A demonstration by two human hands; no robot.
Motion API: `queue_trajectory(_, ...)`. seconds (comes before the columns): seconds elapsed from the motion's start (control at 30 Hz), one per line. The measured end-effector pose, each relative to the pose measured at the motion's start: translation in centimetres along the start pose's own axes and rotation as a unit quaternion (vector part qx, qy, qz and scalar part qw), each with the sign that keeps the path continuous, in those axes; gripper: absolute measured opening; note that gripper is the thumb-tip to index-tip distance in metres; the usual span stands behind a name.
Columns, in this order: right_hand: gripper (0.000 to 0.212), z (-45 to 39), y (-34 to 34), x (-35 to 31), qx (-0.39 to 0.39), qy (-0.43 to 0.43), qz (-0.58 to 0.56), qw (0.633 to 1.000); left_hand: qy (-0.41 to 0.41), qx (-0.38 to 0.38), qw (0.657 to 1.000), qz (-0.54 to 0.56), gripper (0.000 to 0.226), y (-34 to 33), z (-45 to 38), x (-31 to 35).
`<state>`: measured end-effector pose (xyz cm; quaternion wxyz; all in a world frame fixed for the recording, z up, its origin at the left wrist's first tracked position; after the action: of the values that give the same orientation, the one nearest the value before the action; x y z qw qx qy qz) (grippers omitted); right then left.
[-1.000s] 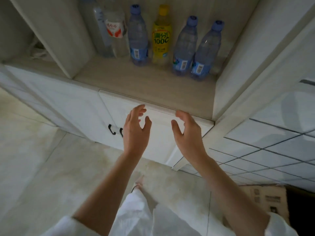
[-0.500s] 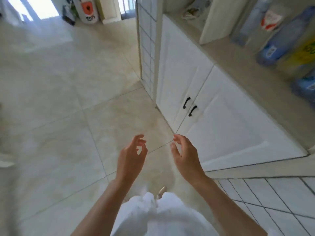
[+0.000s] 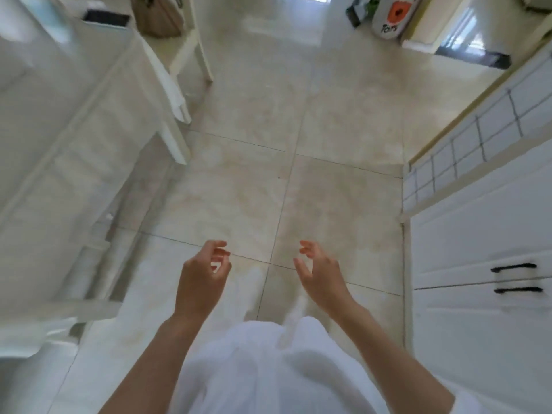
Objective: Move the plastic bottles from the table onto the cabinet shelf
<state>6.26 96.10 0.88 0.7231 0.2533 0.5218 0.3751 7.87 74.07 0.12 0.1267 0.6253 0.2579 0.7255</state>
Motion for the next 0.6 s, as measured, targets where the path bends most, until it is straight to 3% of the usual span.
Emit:
queue_trajectory(0.27,0.037,-5.7,-8.2,-13.5,-0.100,0.136,0.050,0.984,0.152,0.137,0.978,0.047,0.015,10.6,-0.3,-7.8)
queue_trajectory(0.6,0.037,-13.1,-15.6,-25.4,-0.232,0.290,0.129,0.919,0.301,0.258,0.915,0.073,0.014,17.2,-2.9,-12.8)
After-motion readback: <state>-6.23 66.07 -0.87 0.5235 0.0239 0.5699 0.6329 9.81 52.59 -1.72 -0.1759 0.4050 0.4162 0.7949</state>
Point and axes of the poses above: each hand's wrist, its own z-axis away from the middle knuckle, its own y-axis out of the back of the hand, x = y × z, the point moved 1 cm from there along -z, towards the middle knuckle, and after that the axes turned 9 degrees about z, right-handed, at the moved point
